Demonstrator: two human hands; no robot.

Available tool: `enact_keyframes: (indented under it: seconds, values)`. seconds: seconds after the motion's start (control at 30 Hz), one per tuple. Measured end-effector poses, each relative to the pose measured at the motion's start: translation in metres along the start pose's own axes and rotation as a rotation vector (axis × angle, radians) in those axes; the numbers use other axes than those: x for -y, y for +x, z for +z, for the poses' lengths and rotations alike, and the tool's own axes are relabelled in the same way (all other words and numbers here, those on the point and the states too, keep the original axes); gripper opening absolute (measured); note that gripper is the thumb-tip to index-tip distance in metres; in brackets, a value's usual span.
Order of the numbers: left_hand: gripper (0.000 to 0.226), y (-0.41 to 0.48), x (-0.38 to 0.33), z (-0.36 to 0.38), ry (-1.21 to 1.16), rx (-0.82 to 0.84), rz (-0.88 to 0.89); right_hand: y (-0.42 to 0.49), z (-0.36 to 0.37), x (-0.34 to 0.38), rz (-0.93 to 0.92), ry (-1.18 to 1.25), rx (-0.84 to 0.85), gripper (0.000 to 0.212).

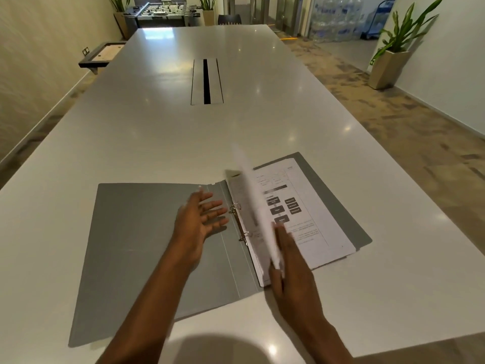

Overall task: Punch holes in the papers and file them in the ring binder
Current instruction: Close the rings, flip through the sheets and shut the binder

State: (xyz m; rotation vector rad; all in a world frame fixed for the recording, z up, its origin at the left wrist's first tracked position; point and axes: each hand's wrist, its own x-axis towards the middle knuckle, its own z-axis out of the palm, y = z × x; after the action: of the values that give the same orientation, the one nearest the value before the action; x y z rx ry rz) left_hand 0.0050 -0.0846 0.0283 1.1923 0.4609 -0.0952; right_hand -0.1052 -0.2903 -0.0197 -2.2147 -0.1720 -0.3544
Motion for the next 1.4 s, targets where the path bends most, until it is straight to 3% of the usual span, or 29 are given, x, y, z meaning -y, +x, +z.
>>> enact_keyframes:
  seconds: [0.1, 0.17, 0.23, 0.37, 0.43, 0.53, 0.63, 0.8, 1.07, 1.2, 1.4]
  values:
    - [0.063, 0.005, -0.019, -0.015, -0.141, 0.079, -0.127, 0.001, 0.009, 0.005, -0.174, -0.031, 0.113, 0.078]
    - [0.063, 0.002, -0.026, -0.025, -0.124, 0.135, -0.132, 0.003, 0.013, 0.010, -0.237, -0.102, 0.189, 0.088]
    - [0.046, -0.001, -0.027, -0.031, 0.003, 0.109, -0.091, 0.005, 0.015, 0.012, -0.310, -0.174, 0.262, 0.095]
    - [0.016, 0.000, -0.021, -0.035, 0.152, -0.064, -0.021, 0.005, 0.008, 0.020, -0.378, -0.208, 0.335, 0.079]
    - [0.013, 0.001, -0.018, -0.037, 0.160, -0.093, -0.005, 0.002, 0.001, 0.021, -0.320, -0.135, 0.352, 0.073]
    - [0.010, 0.001, -0.013, -0.041, 0.180, -0.120, 0.018, -0.005, -0.002, 0.012, -0.101, -0.076, 0.136, 0.069]
    - [0.009, -0.004, -0.013, -0.041, 0.180, -0.131, 0.037, -0.010, -0.004, -0.007, 0.136, -0.336, -0.109, 0.072]
    - [0.009, -0.008, -0.011, -0.043, 0.208, -0.137, 0.054, -0.011, -0.018, -0.031, 0.464, -0.614, -0.088, 0.091]
    - [0.013, -0.004, -0.008, -0.048, 0.248, -0.139, 0.075, -0.012, -0.012, -0.042, 0.536, -0.739, -0.024, 0.100]
    - [0.012, -0.005, -0.008, -0.052, 0.280, -0.148, 0.101, -0.012, -0.010, -0.041, 0.511, -0.693, -0.039, 0.091]
    - [0.014, -0.004, -0.008, -0.050, 0.309, -0.144, 0.120, -0.006, -0.009, -0.016, 0.487, -0.139, -0.099, 0.075]
